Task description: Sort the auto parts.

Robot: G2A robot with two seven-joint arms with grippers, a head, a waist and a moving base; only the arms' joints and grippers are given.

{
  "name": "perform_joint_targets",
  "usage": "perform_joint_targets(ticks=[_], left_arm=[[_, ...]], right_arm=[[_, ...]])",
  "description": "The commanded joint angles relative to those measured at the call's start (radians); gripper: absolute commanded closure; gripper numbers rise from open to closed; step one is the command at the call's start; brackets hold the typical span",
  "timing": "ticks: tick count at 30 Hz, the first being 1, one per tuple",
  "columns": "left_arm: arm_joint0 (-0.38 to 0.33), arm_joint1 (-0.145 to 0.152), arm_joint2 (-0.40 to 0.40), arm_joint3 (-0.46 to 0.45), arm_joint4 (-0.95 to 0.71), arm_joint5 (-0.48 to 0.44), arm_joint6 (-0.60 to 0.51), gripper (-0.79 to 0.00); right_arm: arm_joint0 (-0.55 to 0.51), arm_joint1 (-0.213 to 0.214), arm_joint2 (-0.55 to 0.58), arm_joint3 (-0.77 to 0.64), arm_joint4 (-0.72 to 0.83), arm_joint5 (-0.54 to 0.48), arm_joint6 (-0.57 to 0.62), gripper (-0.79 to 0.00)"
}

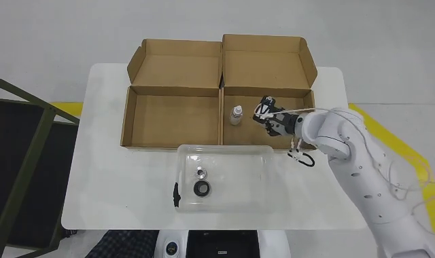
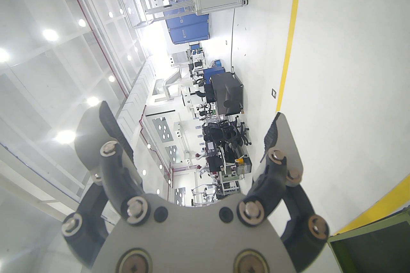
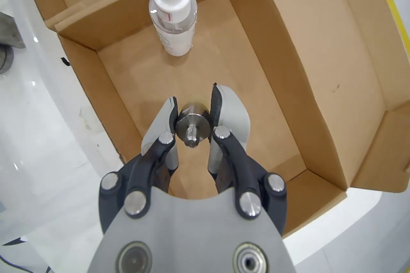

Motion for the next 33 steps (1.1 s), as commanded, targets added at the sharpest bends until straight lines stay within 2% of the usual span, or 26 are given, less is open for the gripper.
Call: perform_joint_targets(ticks=[1,6,19,21,22,26,27,30,31,32,33], left_arm=[[0.000,0.000,0.000,0.000,0.000,0.000,0.000,-0.785],[0.000,0.000,0.000,0.000,0.000,0.000,0.000,-0.785],[0.000,0.000,0.000,0.000,0.000,0.000,0.000,-0.785],[0.000,0.000,0.000,0.000,0.000,0.000,0.000,-0.785],[0.000,0.000,0.000,0.000,0.000,0.000,0.000,-0.785],[0.000,0.000,0.000,0.000,0.000,0.000,0.000,-0.785],[0.000,0.000,0.000,0.000,0.000,0.000,0.000,-0.785],[0.000,0.000,0.000,0.000,0.000,0.000,0.000,-0.785],[0.000,0.000,0.000,0.000,0.000,0.000,0.000,-0.785],[0.000,0.000,0.000,0.000,0.000,0.000,0.000,-0.785],[0.000,0.000,0.000,0.000,0.000,0.000,0.000,-0.785]], right_arm=[[0.028,-0.005,-0.027,0.036,0.008,0.001,0.013,0.000],[0.095,-0.022,-0.099,0.118,0.025,0.007,0.052,0.000],[0.201,-0.057,-0.206,0.267,0.042,0.042,0.059,0.000],[0.208,-0.060,-0.214,0.282,0.043,0.042,0.056,-0.080],[0.210,-0.061,-0.218,0.287,0.044,0.043,0.055,-0.188],[0.215,-0.064,-0.229,0.295,0.047,0.043,0.056,-0.311],[0.215,-0.064,-0.229,0.295,0.049,0.043,0.056,-0.363],[0.213,-0.062,-0.219,0.287,0.060,0.041,0.049,-0.616],[0.210,-0.061,-0.214,0.280,0.062,0.041,0.045,-0.665],[0.206,-0.059,-0.208,0.270,0.062,0.040,0.040,-0.763],[0.200,-0.056,-0.201,0.257,0.063,0.039,0.036,-0.763]])
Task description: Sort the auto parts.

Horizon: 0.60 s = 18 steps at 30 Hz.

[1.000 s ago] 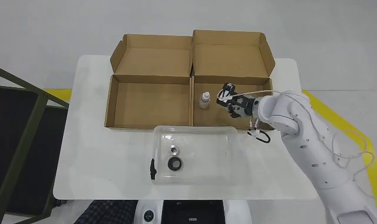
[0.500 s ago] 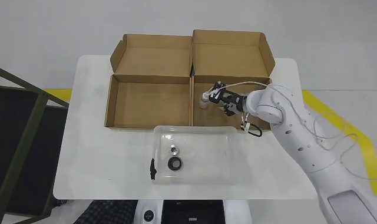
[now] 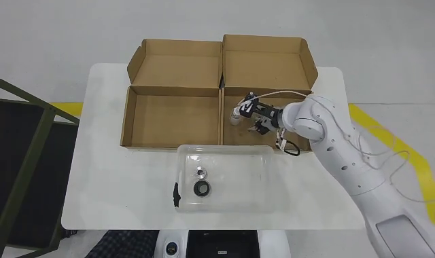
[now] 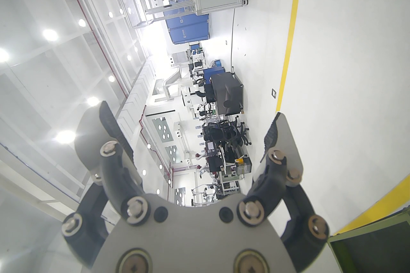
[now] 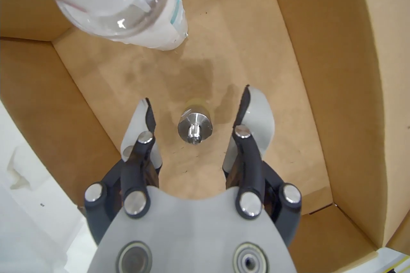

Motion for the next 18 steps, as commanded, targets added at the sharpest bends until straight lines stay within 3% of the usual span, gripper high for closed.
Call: perform_joint_targets(ticks=[1,18], left_arm=[[0.000,0.000,0.000,0.000,0.000,0.000,0.000,-0.785],[0.000,0.000,0.000,0.000,0.000,0.000,0.000,-0.785]], right_arm=[[-0.012,0.005,0.014,-0.027,0.001,-0.002,-0.006,-0.785],[-0.286,0.080,0.234,-0.518,0.037,-0.052,-0.034,-0.785]])
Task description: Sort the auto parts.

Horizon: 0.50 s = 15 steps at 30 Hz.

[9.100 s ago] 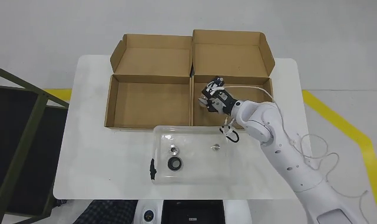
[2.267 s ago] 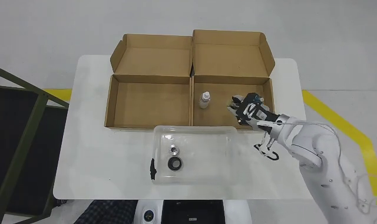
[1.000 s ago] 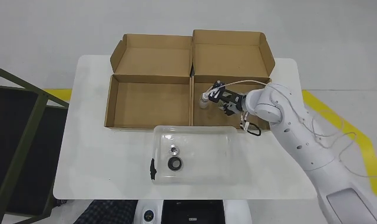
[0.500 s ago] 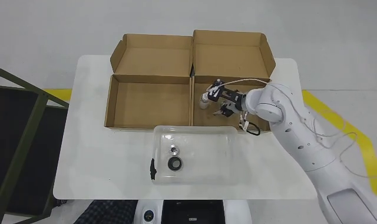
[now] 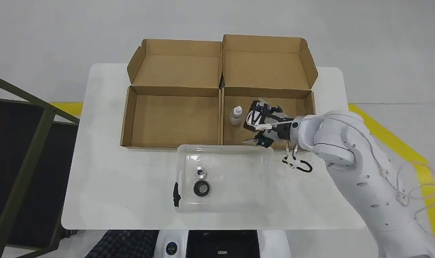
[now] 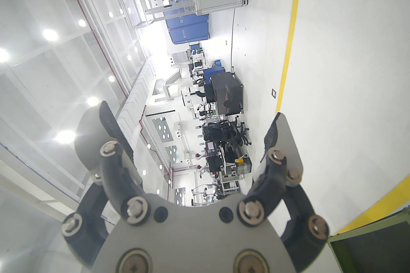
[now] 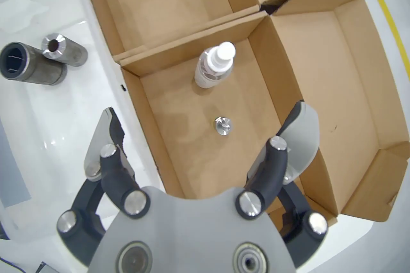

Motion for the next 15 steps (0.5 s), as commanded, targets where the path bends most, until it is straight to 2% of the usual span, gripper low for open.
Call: perform_joint_targets(ticks=[1,8,15], left_arm=[[0.000,0.000,0.000,0.000,0.000,0.000,0.000,-0.785],[0.000,0.000,0.000,0.000,0.000,0.000,0.000,-0.785],[0.000,0.000,0.000,0.000,0.000,0.000,0.000,-0.785]], right_arm=[[-0.033,0.004,0.010,-0.050,-0.001,-0.001,-0.018,-0.785],[-0.143,0.013,-0.016,-0.194,-0.076,-0.019,-0.096,-0.785],[-0.168,0.004,-0.126,-0.189,-0.181,-0.028,-0.161,-0.785]])
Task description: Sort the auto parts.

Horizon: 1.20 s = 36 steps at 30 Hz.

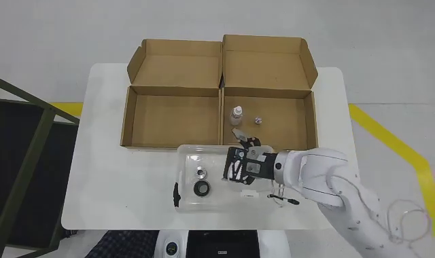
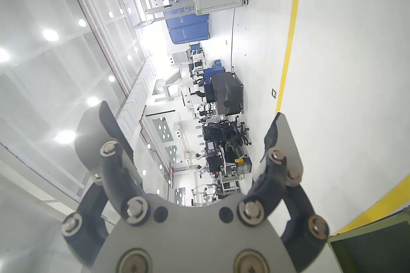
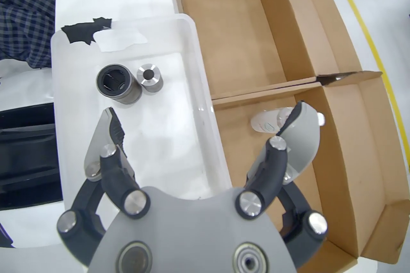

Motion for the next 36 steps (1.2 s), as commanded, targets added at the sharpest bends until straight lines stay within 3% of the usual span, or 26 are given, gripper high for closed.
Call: perform_joint_targets(ticks=[1,16,19,22,28,36], left_arm=[[0.000,0.000,0.000,0.000,0.000,0.000,0.000,-0.785],[0.000,0.000,0.000,0.000,0.000,0.000,0.000,-0.785],[0.000,0.000,0.000,0.000,0.000,0.000,0.000,-0.785],[0.000,0.000,0.000,0.000,0.000,0.000,0.000,-0.785],[0.000,0.000,0.000,0.000,0.000,0.000,0.000,-0.785],[0.000,0.000,0.000,0.000,0.000,0.000,0.000,-0.785]], right_arm=[[0.004,-0.004,-0.035,0.016,-0.027,0.000,-0.009,-0.785],[0.076,-0.039,-0.219,0.173,-0.110,-0.025,-0.030,-0.779],[0.084,-0.043,-0.237,0.197,-0.117,-0.028,-0.030,-0.690],[0.093,-0.047,-0.253,0.215,-0.115,-0.041,-0.024,-0.659],[0.113,-0.058,-0.288,0.254,-0.108,-0.052,-0.021,-0.526],[0.151,-0.075,-0.340,0.295,-0.077,-0.090,-0.010,-0.474]])
